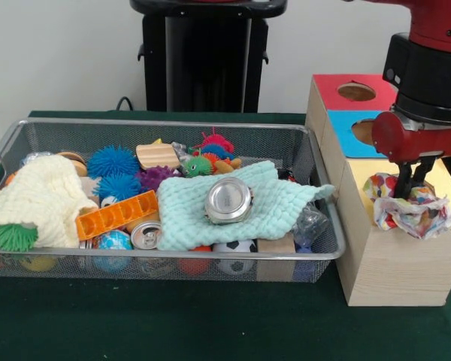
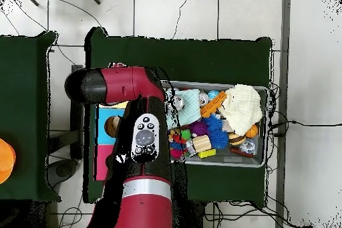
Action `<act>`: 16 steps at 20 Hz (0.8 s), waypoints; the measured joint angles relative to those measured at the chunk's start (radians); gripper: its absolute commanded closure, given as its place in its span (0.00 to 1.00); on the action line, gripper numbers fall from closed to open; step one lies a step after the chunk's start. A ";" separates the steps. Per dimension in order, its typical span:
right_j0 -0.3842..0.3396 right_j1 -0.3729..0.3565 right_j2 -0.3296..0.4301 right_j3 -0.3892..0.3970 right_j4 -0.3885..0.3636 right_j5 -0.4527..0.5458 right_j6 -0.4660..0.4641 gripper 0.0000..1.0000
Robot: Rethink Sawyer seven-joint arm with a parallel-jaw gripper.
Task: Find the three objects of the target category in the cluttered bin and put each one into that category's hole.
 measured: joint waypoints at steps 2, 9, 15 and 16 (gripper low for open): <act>0.000 0.000 0.000 0.000 0.001 0.000 0.000 1.00; 0.000 -0.004 0.000 0.008 0.005 -0.003 0.000 1.00; 0.006 -0.014 -0.003 0.028 0.009 -0.030 0.000 1.00; 0.007 -0.016 -0.003 0.031 0.009 -0.033 0.000 1.00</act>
